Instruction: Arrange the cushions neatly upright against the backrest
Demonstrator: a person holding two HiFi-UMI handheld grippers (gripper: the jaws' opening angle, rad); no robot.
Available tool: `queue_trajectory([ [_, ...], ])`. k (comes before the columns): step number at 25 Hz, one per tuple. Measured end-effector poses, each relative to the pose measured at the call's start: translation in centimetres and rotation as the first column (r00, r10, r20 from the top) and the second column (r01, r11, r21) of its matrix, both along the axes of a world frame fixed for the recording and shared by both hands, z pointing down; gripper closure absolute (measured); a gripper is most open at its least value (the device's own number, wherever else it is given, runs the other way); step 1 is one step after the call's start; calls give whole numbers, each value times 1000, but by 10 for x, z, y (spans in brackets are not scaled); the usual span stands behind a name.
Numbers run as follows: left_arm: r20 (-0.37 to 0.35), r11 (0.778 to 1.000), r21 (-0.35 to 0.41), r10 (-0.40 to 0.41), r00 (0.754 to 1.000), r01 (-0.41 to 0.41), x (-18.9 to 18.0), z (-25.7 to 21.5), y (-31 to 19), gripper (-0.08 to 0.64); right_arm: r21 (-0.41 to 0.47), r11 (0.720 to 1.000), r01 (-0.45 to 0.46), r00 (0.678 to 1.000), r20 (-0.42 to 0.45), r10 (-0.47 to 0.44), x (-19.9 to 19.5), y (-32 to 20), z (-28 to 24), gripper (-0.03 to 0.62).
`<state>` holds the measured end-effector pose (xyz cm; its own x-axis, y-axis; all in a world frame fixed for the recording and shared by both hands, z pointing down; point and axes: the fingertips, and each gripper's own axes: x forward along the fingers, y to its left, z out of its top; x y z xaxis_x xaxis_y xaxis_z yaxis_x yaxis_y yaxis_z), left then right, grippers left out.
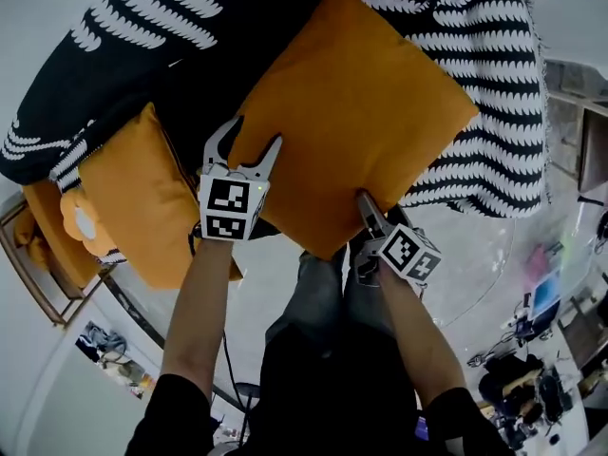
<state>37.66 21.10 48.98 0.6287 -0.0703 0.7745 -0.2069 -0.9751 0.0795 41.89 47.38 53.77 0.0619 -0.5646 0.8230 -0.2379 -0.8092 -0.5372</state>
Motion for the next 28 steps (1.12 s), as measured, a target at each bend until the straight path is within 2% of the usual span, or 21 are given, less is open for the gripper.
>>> queue_trajectory([
  [2, -8, 999, -9, -45, 999, 45, -9, -5, 3, 253, -92, 988, 123, 986, -106, -132, 9, 11, -5, 193],
  [3, -10, 997, -24, -69, 998, 69, -13, -7, 5, 244, -138, 973, 184, 963, -172, -207, 18, 15, -11, 193],
  [5, -17, 992, -39, -122, 992, 121, -24, -14, 10, 241, -202, 937, 284, 897, -289, -334, 41, 13, -26, 193],
  [7, -26, 981, -52, -190, 981, 189, -38, -22, 15, 241, -223, 907, 357, 827, -376, -418, 68, 0, -43, 193],
  [9, -33, 955, -81, -290, 957, 286, -61, -29, 21, 241, -217, 878, 425, 765, -433, -477, 93, -21, -59, 193],
  [12, -35, 884, -122, -458, 888, 451, -103, -33, 17, 242, -224, 813, 538, 656, -494, -570, 120, -66, -68, 193],
  [15, -12, 811, -155, -573, 820, 564, -148, -25, 26, 241, -262, 744, 614, 555, -527, -644, 125, -100, -70, 193],
  [17, 12, 749, -182, -646, 763, 637, -168, -15, 39, 236, -282, 695, 661, 498, -529, -688, 126, -116, -71, 193],
  [20, 39, 622, -244, -761, 648, 744, -176, -5, 58, 224, -311, 598, 738, 392, -524, -756, 133, -134, -70, 193],
  [21, 45, 586, -260, -786, 616, 767, -174, -3, 64, 221, -321, 565, 760, 359, -518, -777, 137, -138, -68, 193],
  [22, 49, 559, -270, -805, 591, 784, -171, 0, 69, 219, -329, 536, 778, 333, -508, -794, 140, -142, -65, 190],
  [26, 63, 473, -286, -859, 509, 833, -175, 8, 79, 216, -377, 430, 820, 225, -479, -848, 151, -161, -57, 178],
  [28, 68, 425, -296, -884, 463, 855, -176, 9, 80, 213, -393, 388, 834, 195, -447, -873, 166, -168, -53, 173],
])
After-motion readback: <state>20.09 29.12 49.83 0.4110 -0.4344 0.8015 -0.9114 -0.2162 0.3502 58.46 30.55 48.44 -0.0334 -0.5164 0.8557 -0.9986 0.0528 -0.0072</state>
